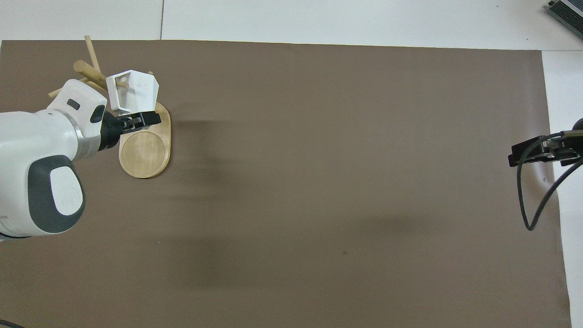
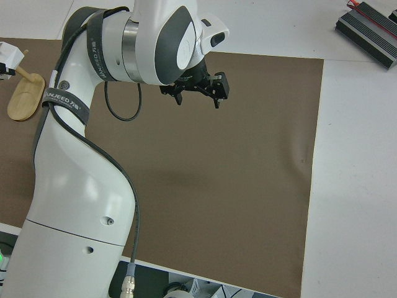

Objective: Hang cup on rack
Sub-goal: 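Carry the mug with the left gripper to the wooden mug tree, then hook the mug handle onto a peg and open the left gripper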

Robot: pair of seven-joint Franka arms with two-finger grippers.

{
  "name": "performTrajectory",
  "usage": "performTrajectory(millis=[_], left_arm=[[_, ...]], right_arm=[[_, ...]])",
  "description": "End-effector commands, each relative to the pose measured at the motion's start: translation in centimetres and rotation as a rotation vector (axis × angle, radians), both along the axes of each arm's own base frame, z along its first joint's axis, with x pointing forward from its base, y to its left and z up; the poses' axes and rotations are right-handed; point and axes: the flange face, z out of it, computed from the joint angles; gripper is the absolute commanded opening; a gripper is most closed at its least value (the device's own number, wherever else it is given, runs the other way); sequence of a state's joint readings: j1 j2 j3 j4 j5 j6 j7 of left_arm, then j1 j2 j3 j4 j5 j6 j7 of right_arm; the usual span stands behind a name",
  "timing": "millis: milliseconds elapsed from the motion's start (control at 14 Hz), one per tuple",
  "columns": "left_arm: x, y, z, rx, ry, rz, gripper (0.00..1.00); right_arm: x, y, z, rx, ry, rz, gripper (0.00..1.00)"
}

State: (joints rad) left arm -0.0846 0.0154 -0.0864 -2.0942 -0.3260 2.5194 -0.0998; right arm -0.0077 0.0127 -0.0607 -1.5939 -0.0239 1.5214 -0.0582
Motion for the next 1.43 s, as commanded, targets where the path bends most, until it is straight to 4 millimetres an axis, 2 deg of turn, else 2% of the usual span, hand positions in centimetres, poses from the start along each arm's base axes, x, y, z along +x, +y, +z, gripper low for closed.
performTrajectory(millis=[0, 214, 357, 643, 714, 786, 857, 1000, 1214, 1357], left_arm=[[1.0, 0.5, 0.0, -0.019, 0.001, 0.037, 0.00], [1.3, 0.9, -0.2, -0.119, 0.007, 0.106, 0.00], [1.5, 0.9, -0.8, -0.142, 0.006, 0.128, 0.00], [1.5, 1.1, -0.7, -0.148, 0.014, 0.132, 0.00], [1.6, 1.6, -0.6, -0.151, 0.017, 0.141, 0.15], [1.7, 1.8, -0.4, -0.157, 0.021, 0.142, 0.41], [1.9, 1.9, -0.2, -0.156, 0.013, 0.142, 0.99], [2.2, 1.9, 0.3, -0.158, 0.007, 0.140, 1.00], [2.7, 1.4, 2.2, -0.155, 0.019, 0.101, 1.00], [2.2, 1.2, 2.8, -0.146, 0.068, 0.063, 1.00]], right_arm=[[-0.7, 0.0, 0.2, 0.003, 0.004, 0.002, 1.00], [-0.8, 0.0, 0.2, 0.003, 0.005, 0.002, 1.00], [-0.7, 0.3, 0.2, 0.003, 0.005, 0.007, 1.00], [-0.7, 0.3, 0.2, 0.003, 0.005, 0.007, 1.00], [-0.7, 0.3, 0.2, 0.003, 0.005, 0.007, 1.00], [-0.7, 0.3, 0.2, 0.003, 0.005, 0.007, 1.00], [-0.7, 0.3, 0.2, 0.003, 0.005, 0.007, 1.00], [-0.7, 0.3, 0.2, 0.003, 0.005, 0.007, 1.00], [-0.7, 0.3, 0.2, 0.003, 0.005, 0.007, 1.00], [-0.7, 0.3, 0.2, 0.003, 0.005, 0.007, 1.00]])
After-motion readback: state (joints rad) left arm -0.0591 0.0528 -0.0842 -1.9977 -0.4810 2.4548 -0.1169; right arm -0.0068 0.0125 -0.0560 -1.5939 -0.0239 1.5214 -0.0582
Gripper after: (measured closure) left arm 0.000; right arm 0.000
